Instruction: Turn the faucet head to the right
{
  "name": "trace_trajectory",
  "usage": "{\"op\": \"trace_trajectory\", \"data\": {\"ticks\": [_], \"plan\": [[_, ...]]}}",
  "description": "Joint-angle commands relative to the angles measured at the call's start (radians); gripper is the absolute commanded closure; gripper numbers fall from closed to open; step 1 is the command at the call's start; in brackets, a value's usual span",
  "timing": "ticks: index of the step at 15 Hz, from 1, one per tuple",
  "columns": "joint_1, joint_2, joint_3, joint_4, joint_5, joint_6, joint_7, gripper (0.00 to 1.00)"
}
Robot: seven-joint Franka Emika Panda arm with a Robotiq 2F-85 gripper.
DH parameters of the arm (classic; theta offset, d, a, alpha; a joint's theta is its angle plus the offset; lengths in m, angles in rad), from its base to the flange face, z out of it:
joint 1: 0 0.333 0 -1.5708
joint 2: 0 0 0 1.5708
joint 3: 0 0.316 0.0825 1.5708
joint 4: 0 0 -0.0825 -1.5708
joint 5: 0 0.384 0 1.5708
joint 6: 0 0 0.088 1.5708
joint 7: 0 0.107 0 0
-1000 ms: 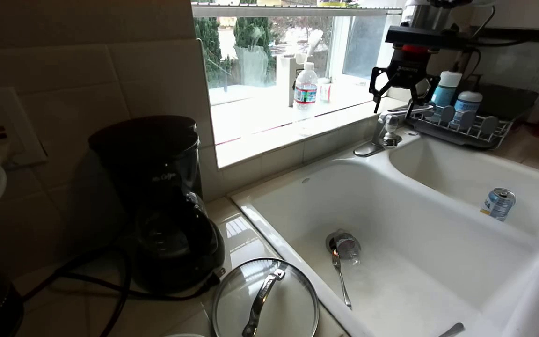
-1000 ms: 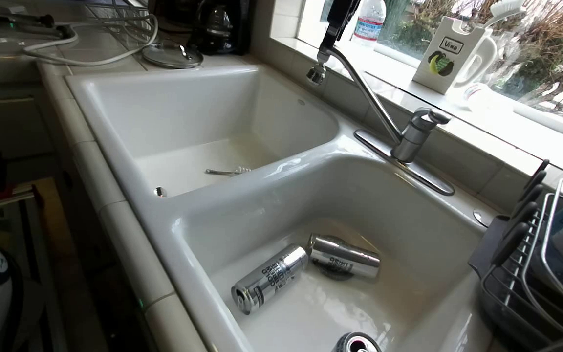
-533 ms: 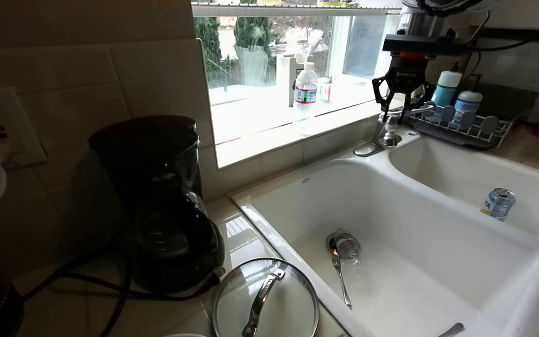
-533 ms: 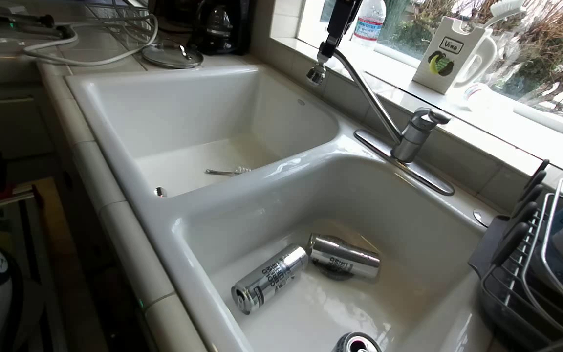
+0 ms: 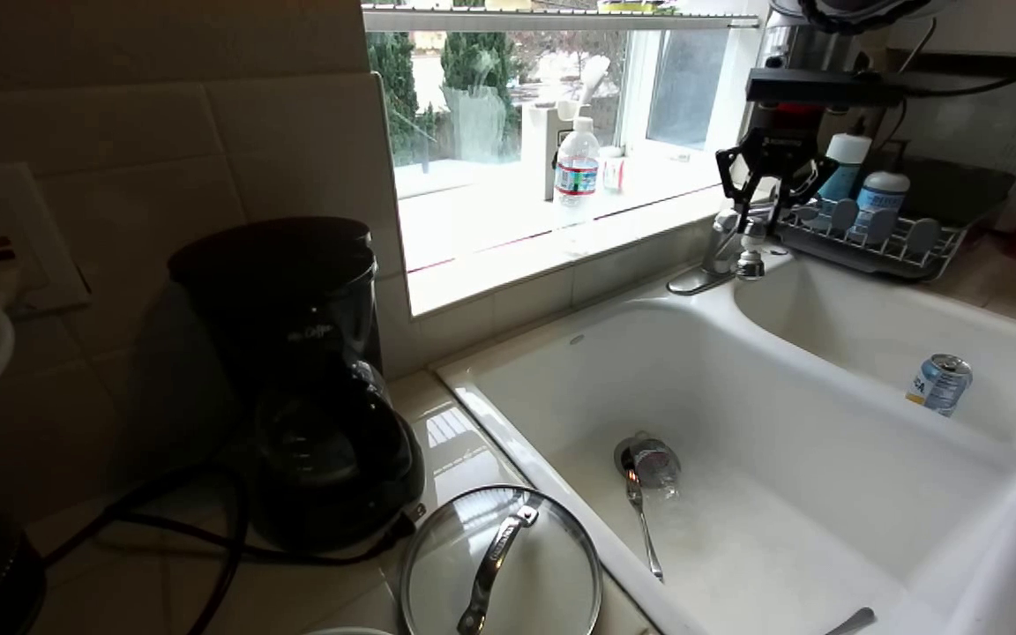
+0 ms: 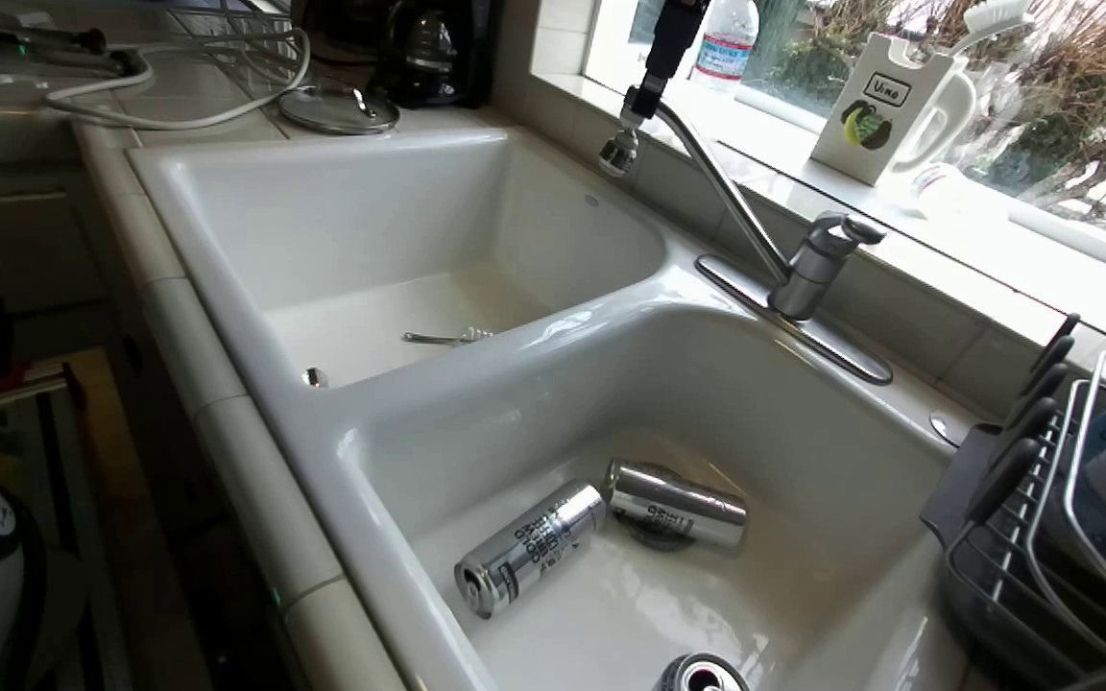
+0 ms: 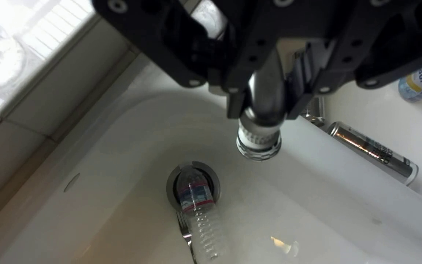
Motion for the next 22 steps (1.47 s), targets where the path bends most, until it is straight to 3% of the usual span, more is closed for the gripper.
{"op": "trace_trajectory", "data": {"ticks": [1, 6, 12, 14, 15, 22], "plan": [[-0.033, -0.131, -0.038, -0.145, -0.068, -0.019, -0.196, 0.92], [-0.088, -0.18, -0.082, -0.211, -0.205, -0.023, -0.445, 0.92], [-0.138, -0.164, -0.121, -0.192, -0.343, 0.026, -0.69, 0.92], [-0.151, -0.15, -0.138, -0.171, -0.337, 0.03, -0.737, 0.92], [-0.094, -0.168, -0.088, -0.199, -0.229, -0.016, -0.73, 0.67], [-0.104, -0.166, -0.103, -0.198, -0.243, -0.014, -0.782, 0.67]]}}
